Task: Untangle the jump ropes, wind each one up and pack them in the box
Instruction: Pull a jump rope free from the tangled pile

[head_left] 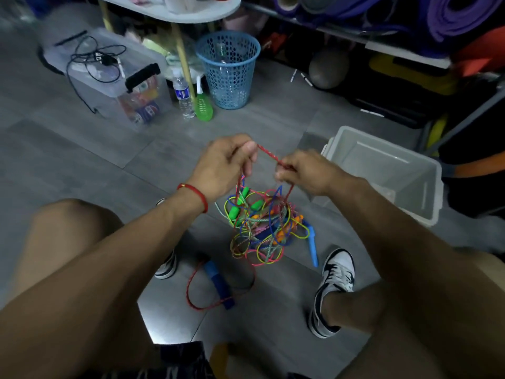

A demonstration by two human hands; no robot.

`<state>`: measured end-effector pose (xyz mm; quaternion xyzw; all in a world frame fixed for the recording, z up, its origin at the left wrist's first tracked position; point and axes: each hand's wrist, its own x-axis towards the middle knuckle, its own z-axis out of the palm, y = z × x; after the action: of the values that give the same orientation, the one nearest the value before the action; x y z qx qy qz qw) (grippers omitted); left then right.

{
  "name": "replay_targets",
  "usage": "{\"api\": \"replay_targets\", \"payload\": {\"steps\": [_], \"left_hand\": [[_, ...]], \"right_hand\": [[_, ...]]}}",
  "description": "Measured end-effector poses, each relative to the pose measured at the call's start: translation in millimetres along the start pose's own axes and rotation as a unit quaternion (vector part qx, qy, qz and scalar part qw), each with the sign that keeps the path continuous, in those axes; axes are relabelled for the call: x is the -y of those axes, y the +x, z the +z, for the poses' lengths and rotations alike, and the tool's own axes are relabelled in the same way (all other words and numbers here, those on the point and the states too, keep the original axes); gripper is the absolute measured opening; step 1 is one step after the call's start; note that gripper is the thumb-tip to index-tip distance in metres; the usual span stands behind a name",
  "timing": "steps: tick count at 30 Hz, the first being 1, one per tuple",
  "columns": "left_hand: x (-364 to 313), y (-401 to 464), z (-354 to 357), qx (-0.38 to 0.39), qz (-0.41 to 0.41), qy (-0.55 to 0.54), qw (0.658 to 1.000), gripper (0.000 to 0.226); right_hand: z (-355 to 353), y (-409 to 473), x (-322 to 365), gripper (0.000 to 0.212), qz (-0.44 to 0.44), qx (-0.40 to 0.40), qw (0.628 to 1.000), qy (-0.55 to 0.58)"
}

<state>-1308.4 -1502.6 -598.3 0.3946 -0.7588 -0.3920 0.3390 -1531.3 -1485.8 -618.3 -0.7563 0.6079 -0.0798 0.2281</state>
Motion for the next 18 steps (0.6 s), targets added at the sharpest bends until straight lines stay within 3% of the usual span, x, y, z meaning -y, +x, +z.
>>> {"api": "replay_targets", "payload": {"steps": [3, 6, 8, 10, 12, 13, 15, 16, 18], "left_hand": [[3.6, 8.3, -13.4, -0.172, 0.004, -0.084, 0.981, 0.03], [26.5, 13.2, -33.0, -0.231, -0.061, -0.035, 0.97, 0.031], [44.7, 20.1, -44.1, -0.18, -0.191, 0.056, 0.963, 0.035], [53.3, 23.2, -46.2, -0.019, -0.304, 0.229, 0.925, 0.034], [49.5, 18.5, -37.2, 0.12, -0.321, 0.39, 0.855, 0.035], [47.2, 15.1, -30.0, 0.149, -0.307, 0.412, 0.845, 0.042], [41.4, 11.9, -11.5, 0.148, -0.247, 0.337, 0.896, 0.063], [35.4, 12.7, -0.6, 0.141, -0.187, 0.263, 0.936, 0.072], [19.2, 17.3, 18.3, 0.139, -0.102, 0.104, 0.98, 0.083]], "right_hand": [[33.7, -5.6, -41.3, 0.019, 0.092, 0.085, 0.992, 0.028], [29.3, -5.1, -58.1, 0.014, 0.105, 0.027, 0.993, 0.035], [12.5, -3.8, -53.1, 0.016, 0.087, -0.021, 0.995, 0.03], [-5.8, -5.1, -45.1, 0.021, 0.092, -0.057, 0.994, 0.015], [-19.1, -4.7, -39.5, 0.028, 0.087, -0.098, 0.991, 0.005], [-24.7, -4.6, -34.6, 0.033, 0.077, -0.113, 0.991, 0.003], [-33.1, -4.8, -19.6, 0.039, 0.053, -0.129, 0.99, -0.012], [-35.6, -5.9, -10.0, 0.039, 0.038, -0.126, 0.991, -0.033], [-38.0, -7.7, 4.9, 0.037, 0.001, -0.11, 0.989, -0.102]]}}
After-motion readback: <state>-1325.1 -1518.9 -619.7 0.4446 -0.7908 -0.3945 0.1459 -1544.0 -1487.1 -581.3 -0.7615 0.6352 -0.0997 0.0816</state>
